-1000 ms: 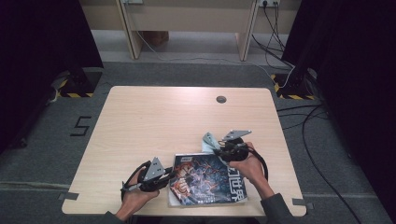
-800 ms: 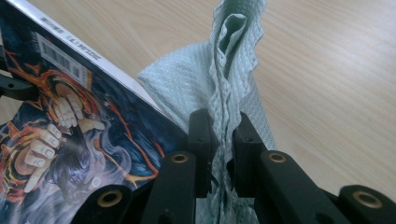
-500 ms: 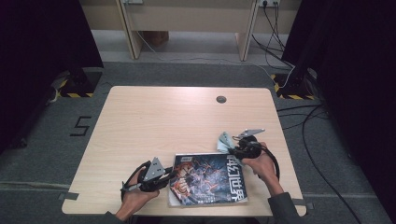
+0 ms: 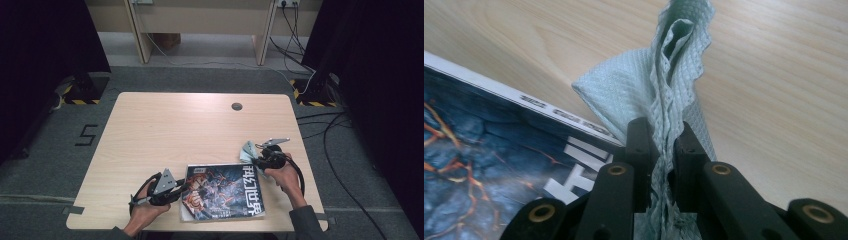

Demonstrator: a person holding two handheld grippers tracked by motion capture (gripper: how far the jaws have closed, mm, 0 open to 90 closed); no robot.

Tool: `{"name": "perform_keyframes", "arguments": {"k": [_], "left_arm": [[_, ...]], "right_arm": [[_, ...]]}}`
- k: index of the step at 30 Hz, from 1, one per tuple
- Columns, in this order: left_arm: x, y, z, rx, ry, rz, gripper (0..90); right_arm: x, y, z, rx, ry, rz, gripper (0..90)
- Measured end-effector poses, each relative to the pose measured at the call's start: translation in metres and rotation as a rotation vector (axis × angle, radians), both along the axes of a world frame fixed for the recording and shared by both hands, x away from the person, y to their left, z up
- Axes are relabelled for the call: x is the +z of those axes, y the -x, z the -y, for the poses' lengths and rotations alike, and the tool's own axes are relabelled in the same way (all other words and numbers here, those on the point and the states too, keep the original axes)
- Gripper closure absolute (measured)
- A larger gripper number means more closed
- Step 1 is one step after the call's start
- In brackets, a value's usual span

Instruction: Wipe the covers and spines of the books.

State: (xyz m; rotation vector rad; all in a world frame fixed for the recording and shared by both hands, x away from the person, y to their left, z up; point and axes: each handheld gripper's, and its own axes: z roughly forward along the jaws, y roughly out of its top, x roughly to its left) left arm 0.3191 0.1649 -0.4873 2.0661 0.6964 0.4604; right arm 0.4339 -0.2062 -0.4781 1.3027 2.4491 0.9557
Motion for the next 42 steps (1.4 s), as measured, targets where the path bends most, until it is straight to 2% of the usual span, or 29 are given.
{"name": "perform_keyframes", "arguments": {"k": [5,12,18,20,22,26,31,38,42], "left_arm": [[0.0,0.0,0.0,-0.001,0.0,0.0,77.9],[0.0,0.0,0.0,0.0,-0.002,0.0,77.8],[-0.002,0.0,0.0,0.007,-0.007,-0.005,77.4],[-0.002,0.0,0.0,0.006,-0.007,-0.005,77.4],[-0.001,0.0,0.0,0.005,-0.005,-0.003,77.4],[-0.001,0.001,0.001,0.002,-0.006,0.002,77.4],[-0.001,0.001,0.001,-0.002,-0.002,0.001,77.4],[0.0,0.001,0.001,-0.005,-0.002,0.005,77.5],[0.0,0.001,0.001,-0.004,0.003,0.006,77.4]], "right_arm": [[0.008,0.005,-0.019,0.058,-0.038,0.009,81.6],[0.026,0.018,-0.064,0.183,-0.072,0.06,81.4],[0.036,0.026,-0.097,0.257,-0.103,0.094,81.3],[0.038,0.028,-0.101,0.271,-0.111,0.105,81.2],[0.039,0.03,-0.104,0.283,-0.098,0.12,81.2],[0.038,0.027,-0.097,0.272,-0.12,0.095,81.4],[0.031,0.021,-0.077,0.229,-0.098,0.07,81.5],[0.013,0.008,-0.027,0.099,-0.053,0.012,81.4],[0.004,0.002,-0.009,0.04,-0.038,-0.008,81.3]]}}
